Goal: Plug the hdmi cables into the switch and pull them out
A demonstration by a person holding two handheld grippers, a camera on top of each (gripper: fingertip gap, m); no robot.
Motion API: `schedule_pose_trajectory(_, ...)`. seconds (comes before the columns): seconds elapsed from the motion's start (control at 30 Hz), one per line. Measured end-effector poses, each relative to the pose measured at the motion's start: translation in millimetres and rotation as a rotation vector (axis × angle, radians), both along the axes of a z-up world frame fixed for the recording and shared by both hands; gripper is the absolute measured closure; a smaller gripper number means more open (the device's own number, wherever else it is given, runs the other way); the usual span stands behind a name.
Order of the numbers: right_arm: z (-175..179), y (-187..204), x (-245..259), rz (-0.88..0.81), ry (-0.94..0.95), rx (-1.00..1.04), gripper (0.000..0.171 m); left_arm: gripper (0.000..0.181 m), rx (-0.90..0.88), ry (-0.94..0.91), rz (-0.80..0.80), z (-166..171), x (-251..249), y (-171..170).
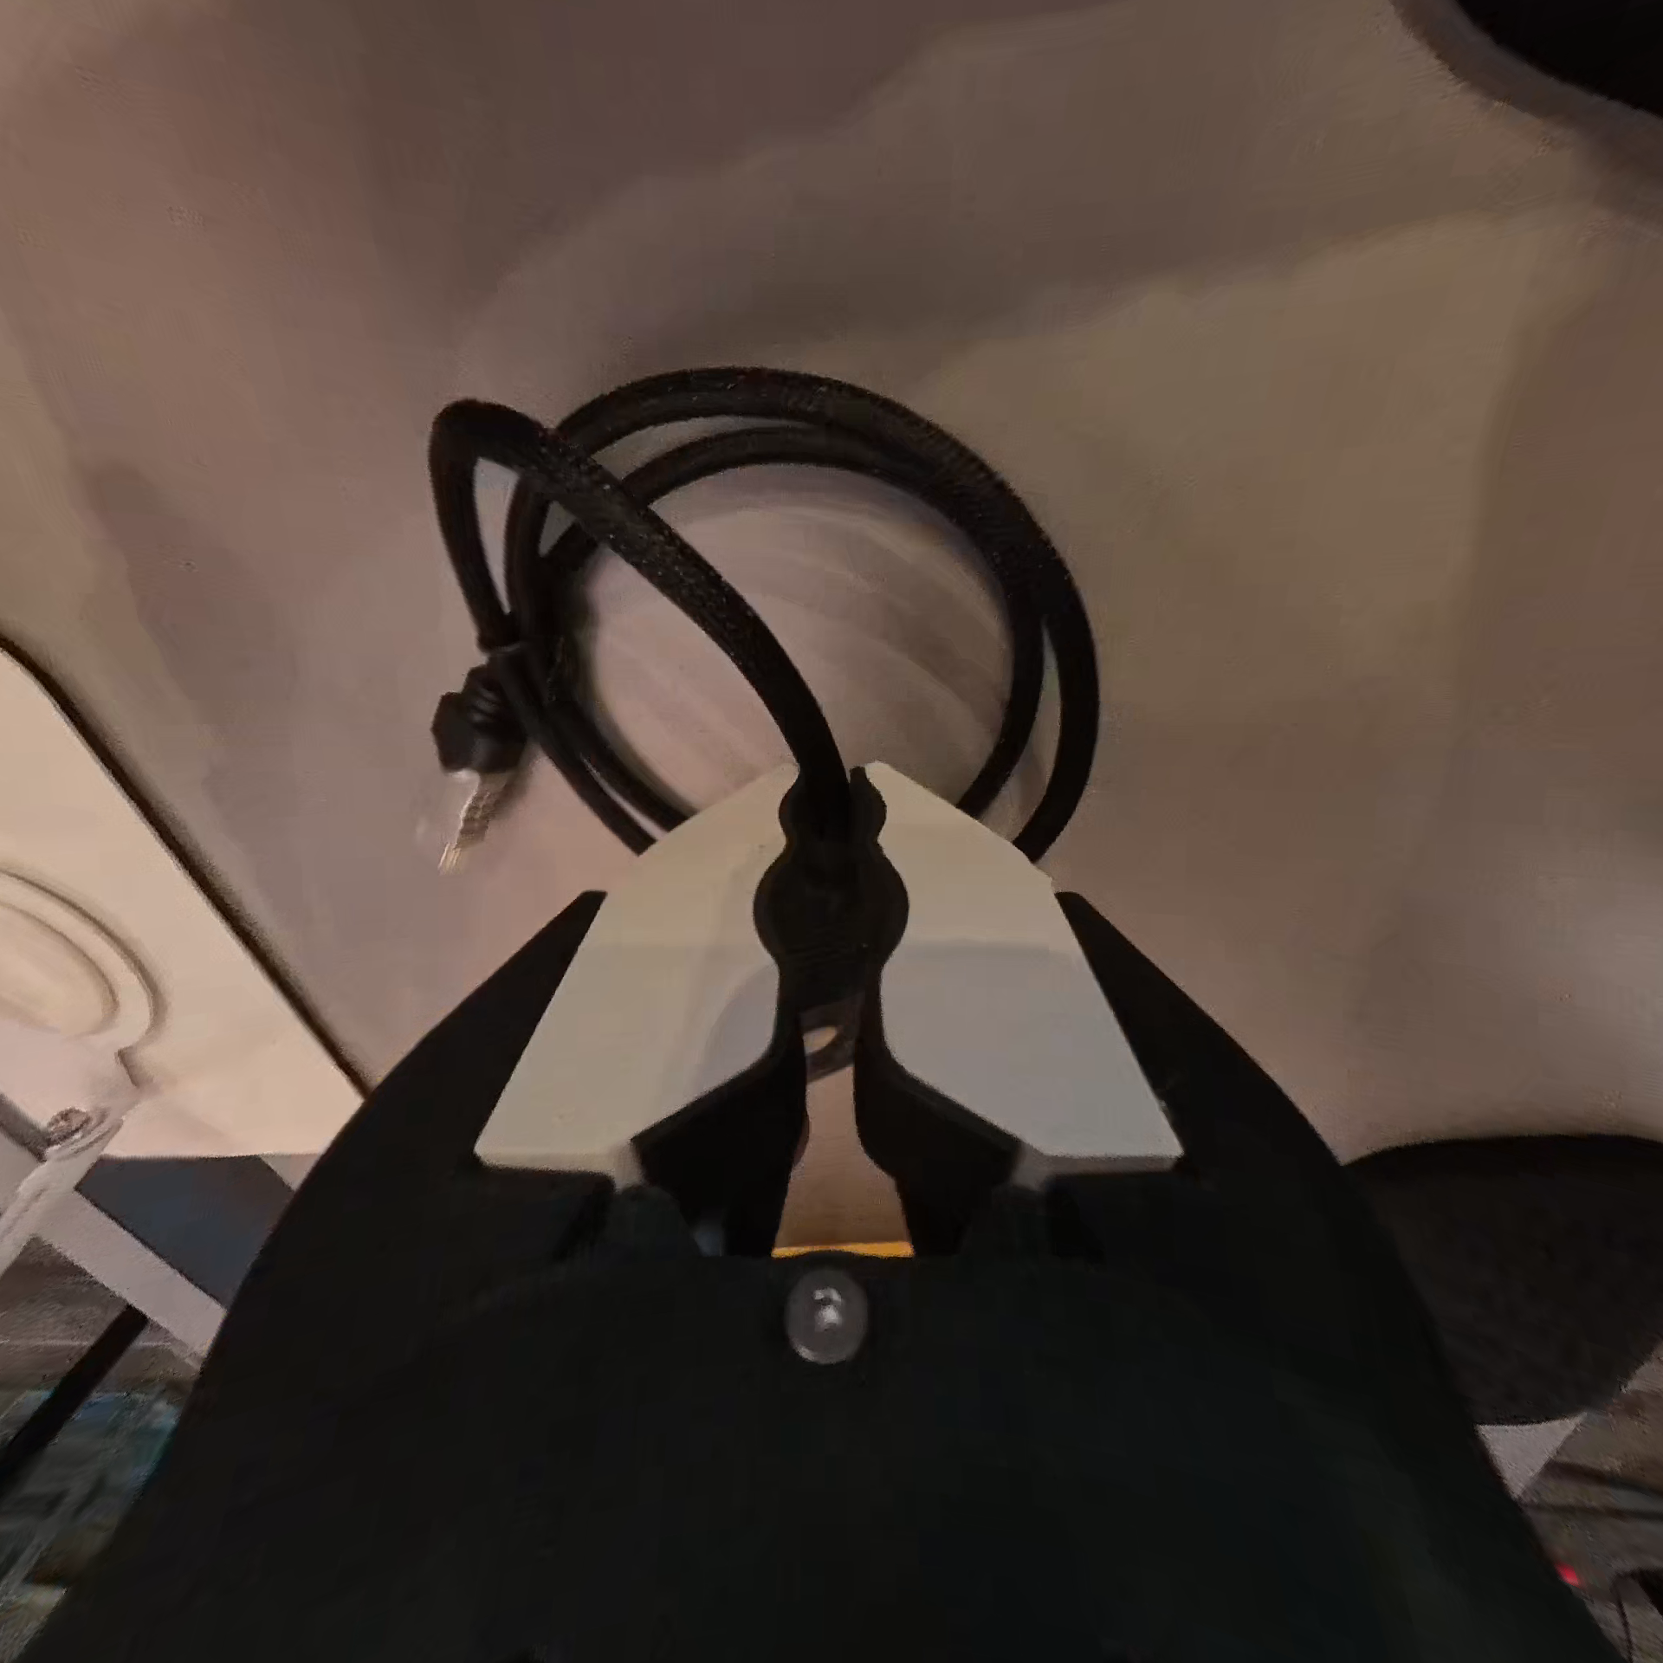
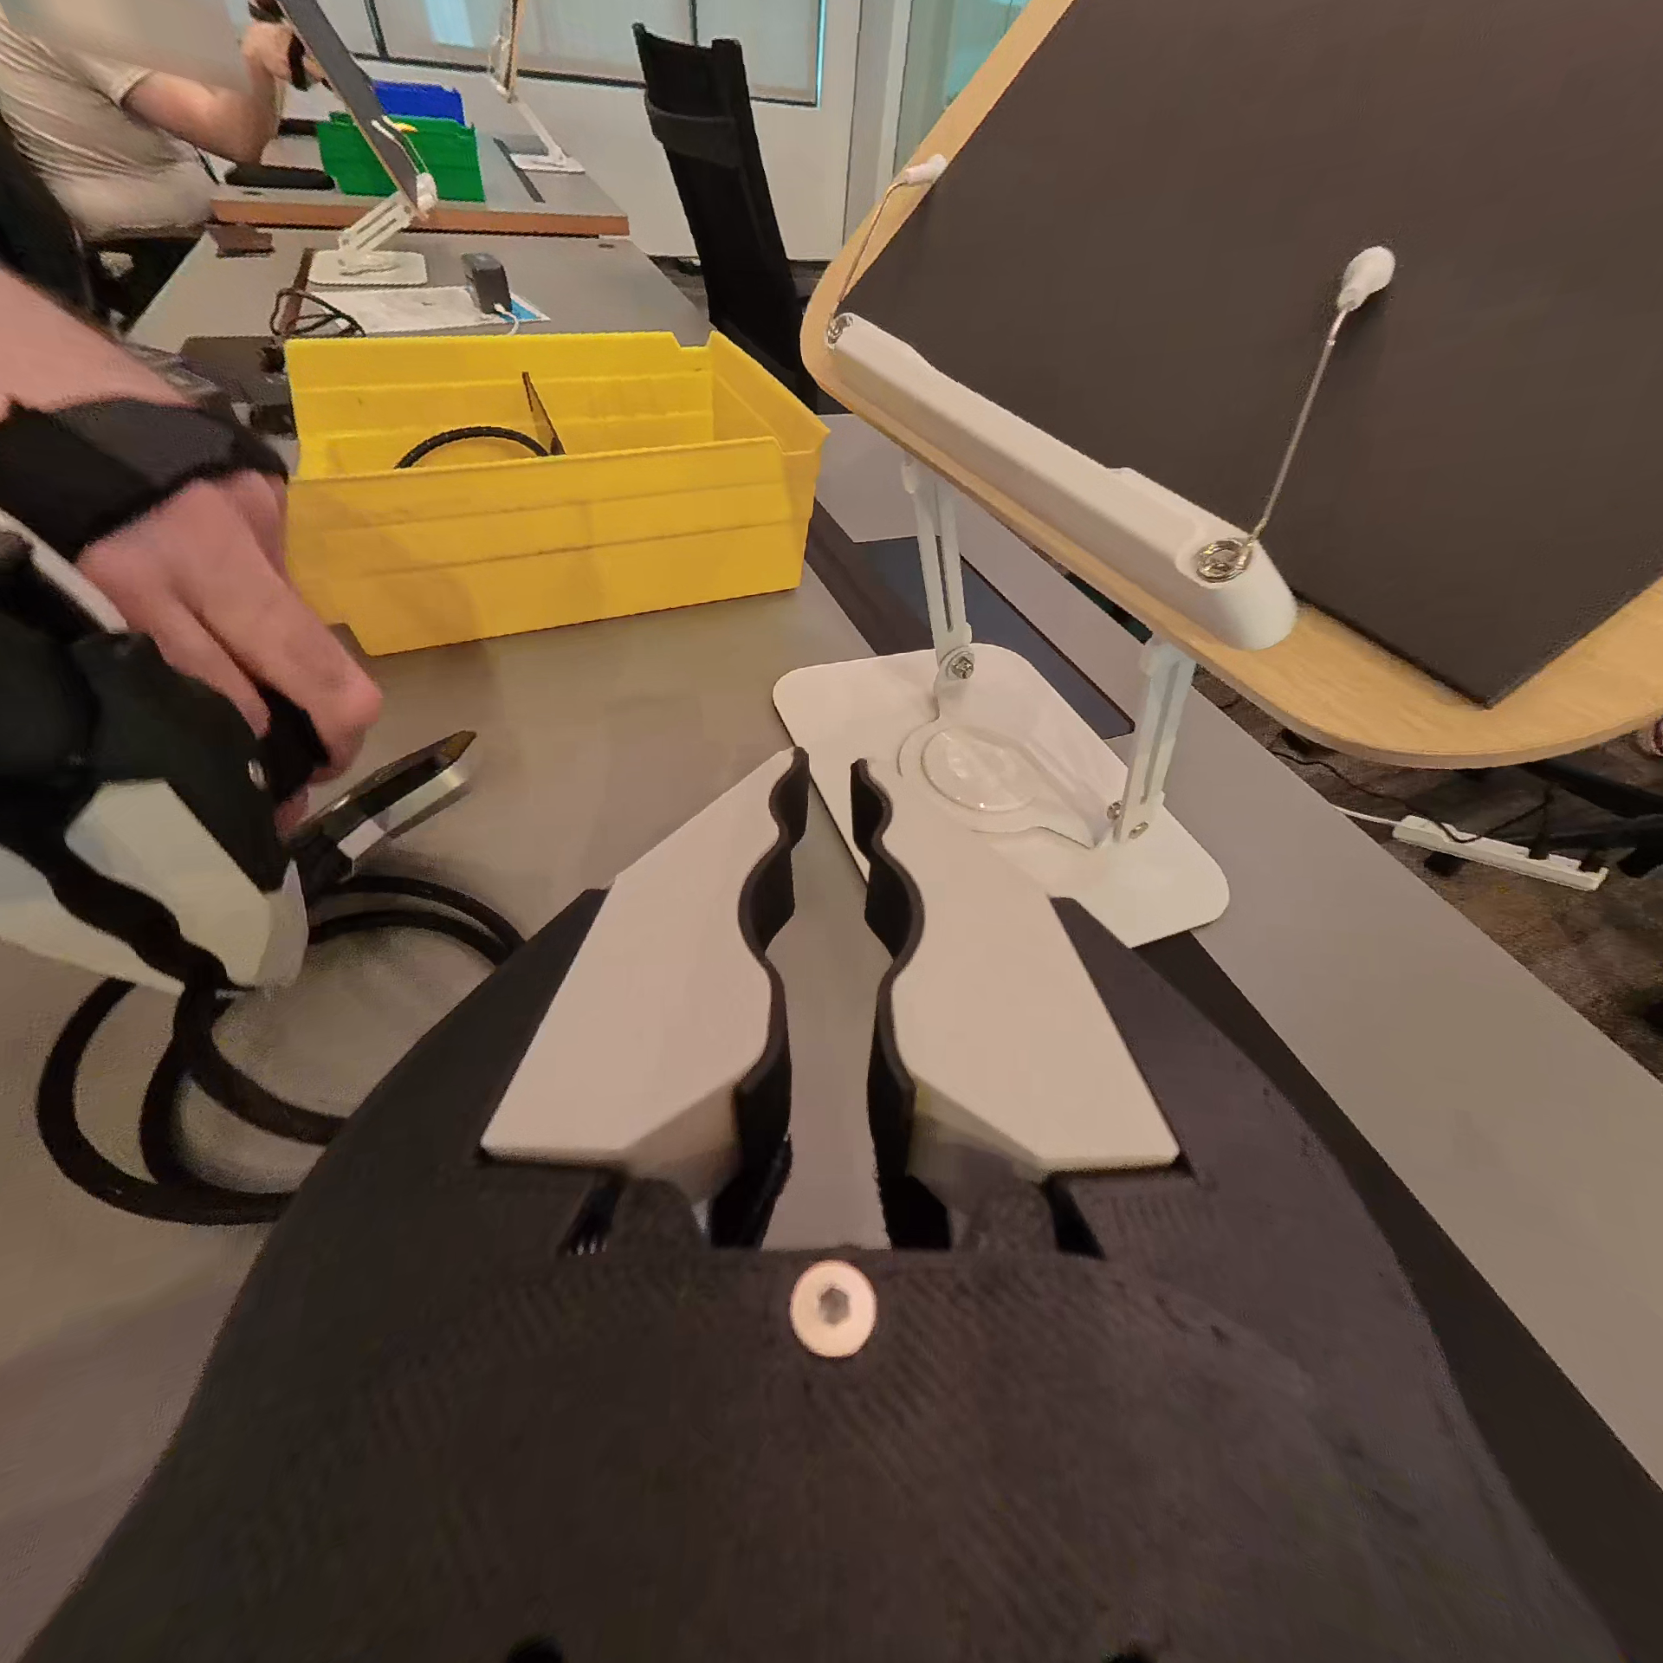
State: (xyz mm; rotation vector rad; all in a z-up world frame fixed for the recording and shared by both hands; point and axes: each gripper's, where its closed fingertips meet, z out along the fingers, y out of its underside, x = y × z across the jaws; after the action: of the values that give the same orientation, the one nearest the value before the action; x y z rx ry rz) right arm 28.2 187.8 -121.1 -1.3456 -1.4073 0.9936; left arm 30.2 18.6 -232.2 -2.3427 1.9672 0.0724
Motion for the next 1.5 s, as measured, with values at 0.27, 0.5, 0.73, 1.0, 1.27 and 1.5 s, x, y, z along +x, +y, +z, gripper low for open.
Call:
schedule_pose_trajectory(0.27, -8.8, -4.9, -8.0, 0.032, 0.004, -0.029, 0.161, 0.15, 0.028, -0.039, -0.035, -34.3, 22.1, -1.4)
schedule_pose_trajectory(0.5, -16.4, -3.9, -11.5, 0.032, -0.009, -0.041, 0.158, 0.096, 0.215, -0.253, 0.011, 3.3, 37.7, 2.0)
schedule_pose_trajectory(0.73, -10.0, -2.7, -9.3, 0.024, 0.014, -0.036, 0.158, 0.079, 0.396, -0.396, 0.131, 71.9, -17.3, -23.2)
schedule_pose_trajectory(1.0, -8.7, -2.4, -9.5, 0.021, 0.017, -0.037, 0.16, 0.123, 0.389, -0.272, 0.478, 90.1, -187.4, -64.4)
schedule_pose_trajectory(1.27, -14.9, -5.8, -15.7, 0.034, -0.005, -0.037, 0.161, 0.149, 0.121, -0.137, 0.674, 28.1, -286.0, -63.5)
schedule_pose_trajectory(1.5, -20.8, 0.1, -13.2, 0.019, -0.015, -0.046, 0.161, 0.152, -0.099, -0.019, 0.628, -17.6, -292.0, -73.9)
